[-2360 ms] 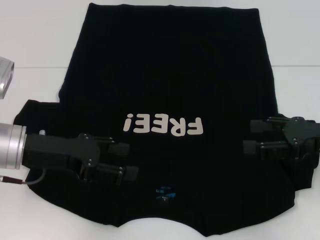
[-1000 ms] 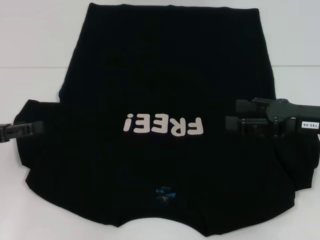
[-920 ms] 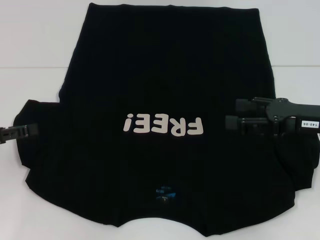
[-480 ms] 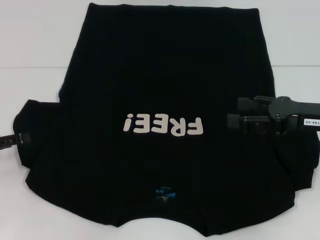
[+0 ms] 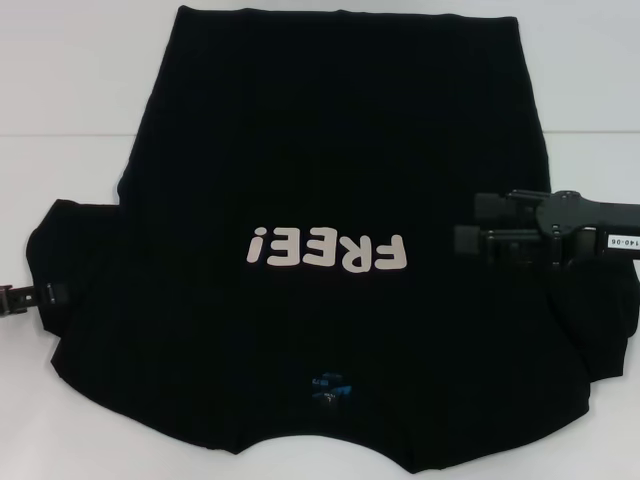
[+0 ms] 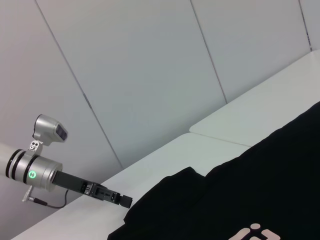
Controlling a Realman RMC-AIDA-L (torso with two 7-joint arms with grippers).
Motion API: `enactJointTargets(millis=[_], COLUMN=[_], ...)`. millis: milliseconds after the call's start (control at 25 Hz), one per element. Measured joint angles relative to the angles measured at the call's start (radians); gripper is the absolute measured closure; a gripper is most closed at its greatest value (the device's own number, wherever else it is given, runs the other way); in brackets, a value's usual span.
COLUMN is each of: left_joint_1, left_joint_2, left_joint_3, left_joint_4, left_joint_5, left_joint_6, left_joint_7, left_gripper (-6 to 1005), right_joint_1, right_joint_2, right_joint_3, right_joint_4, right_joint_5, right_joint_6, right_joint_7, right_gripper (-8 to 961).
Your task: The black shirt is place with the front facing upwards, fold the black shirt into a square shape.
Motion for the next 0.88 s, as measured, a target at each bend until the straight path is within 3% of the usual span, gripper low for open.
enactJointTargets(millis=[800, 880], left_joint_1=[-0.033, -0.036], left_joint_2=[-0.002, -0.003], left_joint_3=[0.034, 0.036], left_joint_4=[-0.014, -0.013], left_joint_5=[0.019, 0.019], left_joint_6=[-0.023, -0.026], left_joint_7=[-0.001, -0.001], left_gripper=[186, 250], right_joint_1=[0.005, 0.005], right_joint_2=[0.0, 0.0], right_joint_3=[0.001, 0.001], right_joint_4=[-0.005, -0.006], right_joint_5=[0.005, 0.007], right_joint_6=[0.008, 0.008], right_joint_7=[0.005, 0.005], right_gripper=[40, 40])
